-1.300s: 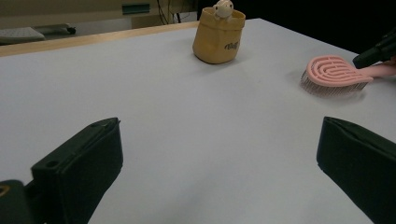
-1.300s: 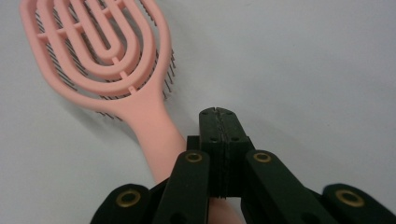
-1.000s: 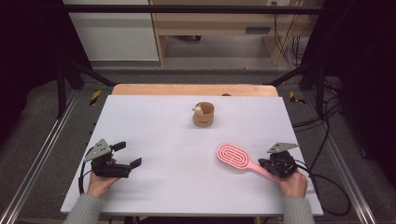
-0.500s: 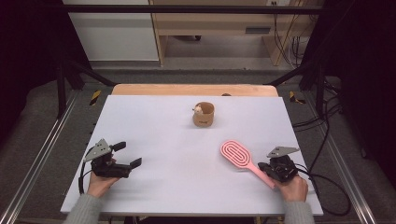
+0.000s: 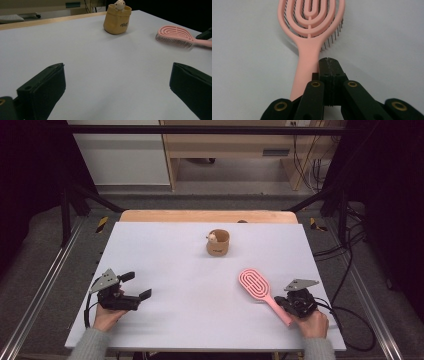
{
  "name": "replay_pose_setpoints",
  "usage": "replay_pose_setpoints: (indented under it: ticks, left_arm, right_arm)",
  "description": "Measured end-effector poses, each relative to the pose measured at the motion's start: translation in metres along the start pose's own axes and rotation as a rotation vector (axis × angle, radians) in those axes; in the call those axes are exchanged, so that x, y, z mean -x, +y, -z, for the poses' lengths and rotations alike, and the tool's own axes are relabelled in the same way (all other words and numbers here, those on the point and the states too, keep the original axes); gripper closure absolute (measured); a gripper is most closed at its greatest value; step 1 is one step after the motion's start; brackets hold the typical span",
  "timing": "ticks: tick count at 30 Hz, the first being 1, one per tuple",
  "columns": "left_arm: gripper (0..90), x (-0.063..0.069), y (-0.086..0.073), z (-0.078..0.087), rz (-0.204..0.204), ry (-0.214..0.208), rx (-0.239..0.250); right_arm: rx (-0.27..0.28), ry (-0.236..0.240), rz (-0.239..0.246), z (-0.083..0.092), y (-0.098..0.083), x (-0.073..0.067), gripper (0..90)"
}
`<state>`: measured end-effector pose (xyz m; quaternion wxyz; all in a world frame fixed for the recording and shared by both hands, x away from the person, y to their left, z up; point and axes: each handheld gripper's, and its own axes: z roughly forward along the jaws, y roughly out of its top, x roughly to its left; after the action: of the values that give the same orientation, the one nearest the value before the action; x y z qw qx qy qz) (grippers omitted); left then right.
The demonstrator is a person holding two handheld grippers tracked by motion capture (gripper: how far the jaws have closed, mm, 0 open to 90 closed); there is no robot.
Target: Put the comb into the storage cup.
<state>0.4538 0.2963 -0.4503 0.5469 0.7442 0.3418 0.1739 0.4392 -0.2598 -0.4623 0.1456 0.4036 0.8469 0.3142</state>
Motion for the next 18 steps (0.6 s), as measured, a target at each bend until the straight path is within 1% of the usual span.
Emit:
replay_pose_setpoints:
  ticks: [7,12,14,17,18]
  left_arm:
    - [0.4,0.0000,-0.0001,-0.0003,0.000,0.000,-0.002]
    - [0.4,0.0002,0.0000,-0.0002,0.000,0.000,-0.001]
    - [0.4,0.0003,0.0001,-0.0001,0.000,-0.001,0.001]
    - [0.4,0.0005,0.0001,-0.0005,-0.001,-0.003,-0.001]
    - [0.4,0.0006,0.0001,-0.0006,-0.002,-0.003,-0.002]
  right_arm:
    - [0.001,0.010,0.005,-0.0009,0.0000,-0.0030,90.0]
    - [-0.003,0.008,0.005,-0.0008,0.0007,-0.0035,90.0]
    - [0.004,-0.003,0.000,0.0007,0.0011,-0.0033,89.4]
    - [0.025,-0.034,0.005,0.0044,0.0022,-0.0025,85.2]
    - [0.033,-0.045,0.006,0.0064,0.0030,-0.0023,82.2]
